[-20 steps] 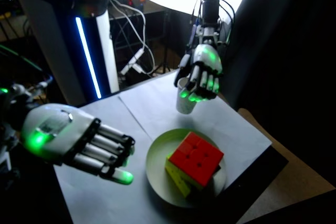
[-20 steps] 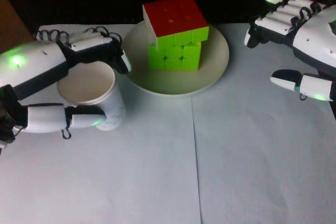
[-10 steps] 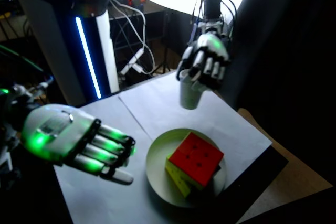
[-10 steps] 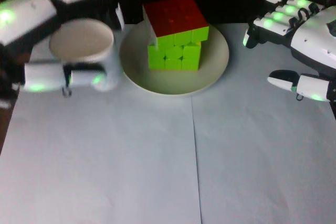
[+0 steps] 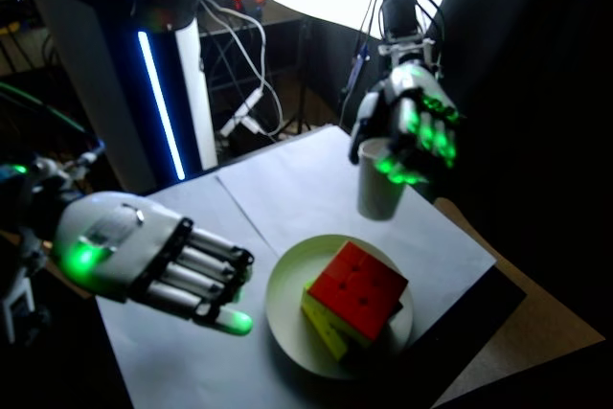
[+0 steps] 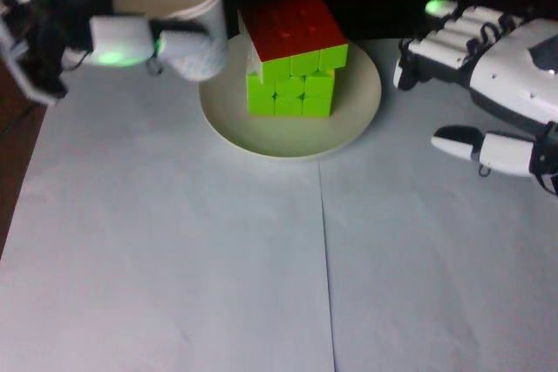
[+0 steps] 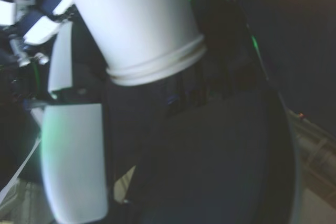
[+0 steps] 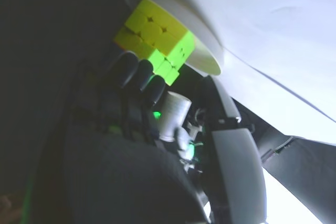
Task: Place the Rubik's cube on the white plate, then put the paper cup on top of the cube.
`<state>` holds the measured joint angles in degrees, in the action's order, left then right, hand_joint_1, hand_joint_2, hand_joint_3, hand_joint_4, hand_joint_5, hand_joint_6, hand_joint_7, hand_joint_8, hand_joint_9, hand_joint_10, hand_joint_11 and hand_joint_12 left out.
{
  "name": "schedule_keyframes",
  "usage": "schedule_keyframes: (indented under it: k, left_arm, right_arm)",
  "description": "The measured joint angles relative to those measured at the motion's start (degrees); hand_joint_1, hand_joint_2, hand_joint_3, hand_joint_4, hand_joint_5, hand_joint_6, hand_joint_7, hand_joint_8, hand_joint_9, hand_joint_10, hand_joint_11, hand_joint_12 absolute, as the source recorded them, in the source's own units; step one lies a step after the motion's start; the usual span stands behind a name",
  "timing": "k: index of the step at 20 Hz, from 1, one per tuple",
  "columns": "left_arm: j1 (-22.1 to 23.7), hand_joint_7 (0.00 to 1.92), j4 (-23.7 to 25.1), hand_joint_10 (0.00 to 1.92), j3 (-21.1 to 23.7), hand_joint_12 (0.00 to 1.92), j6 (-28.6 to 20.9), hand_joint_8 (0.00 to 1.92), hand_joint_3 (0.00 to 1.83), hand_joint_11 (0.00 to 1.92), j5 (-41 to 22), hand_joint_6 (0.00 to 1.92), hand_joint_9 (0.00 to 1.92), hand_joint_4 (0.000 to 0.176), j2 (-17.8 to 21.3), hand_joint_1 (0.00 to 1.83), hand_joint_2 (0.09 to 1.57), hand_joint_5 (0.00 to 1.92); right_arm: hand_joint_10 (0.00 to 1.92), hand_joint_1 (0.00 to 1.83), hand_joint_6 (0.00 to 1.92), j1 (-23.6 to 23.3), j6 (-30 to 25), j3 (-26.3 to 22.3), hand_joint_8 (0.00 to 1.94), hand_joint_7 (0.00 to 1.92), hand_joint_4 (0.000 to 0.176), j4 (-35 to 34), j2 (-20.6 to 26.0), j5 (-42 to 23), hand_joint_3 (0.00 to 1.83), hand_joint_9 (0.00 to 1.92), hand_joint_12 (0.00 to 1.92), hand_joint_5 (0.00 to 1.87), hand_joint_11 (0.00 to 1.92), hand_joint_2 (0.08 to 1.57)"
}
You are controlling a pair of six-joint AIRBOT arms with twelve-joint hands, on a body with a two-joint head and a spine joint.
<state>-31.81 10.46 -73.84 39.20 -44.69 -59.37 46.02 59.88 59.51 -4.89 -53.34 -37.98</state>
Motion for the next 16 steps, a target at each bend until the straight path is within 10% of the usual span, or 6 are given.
schedule_keyframes:
  k: [2,3,7,16]
  left_arm:
    - [3.0,0.29,0.7,1.72,-1.9,1.92,0.0,1.51,0.0,0.39,2.4,1.35,0.35,0.006,-2.2,1.24,1.15,0.25]
    - [4.1,0.29,1.2,1.72,-2.6,1.92,-0.1,1.51,0.0,0.38,3.3,1.35,0.34,0.034,-3.2,1.23,1.15,0.24]
    - [7.2,0.23,3.3,1.68,-6.0,1.92,-0.9,1.44,0.0,0.41,7.7,1.32,0.31,0.0,-6.9,1.31,1.14,0.24]
    - [9.4,0.31,3.0,1.65,-13.2,1.92,-4.4,1.47,0.0,0.26,12.0,1.51,0.31,0.011,-15.3,1.27,1.13,0.22]
  right_arm:
    - [1.63,0.91,1.33,0.3,0.0,0.0,1.27,0.1,0.0,-0.1,-0.3,0.3,0.0,0.06,1.92,0.02,0.02,1.28]
    - [1.64,0.88,1.35,0.3,0.0,0.0,1.31,0.12,0.0,-0.1,-0.3,0.3,0.0,0.08,1.92,0.04,0.02,1.27]
    - [1.65,0.89,1.33,0.4,0.0,0.2,1.29,0.13,0.0,-0.1,-0.6,0.2,0.0,0.08,1.92,0.05,0.05,1.25]
    - [1.67,0.93,1.25,0.7,0.0,0.4,1.28,0.13,0.0,-0.2,-1.0,0.2,0.0,0.12,1.92,0.06,0.17,1.26]
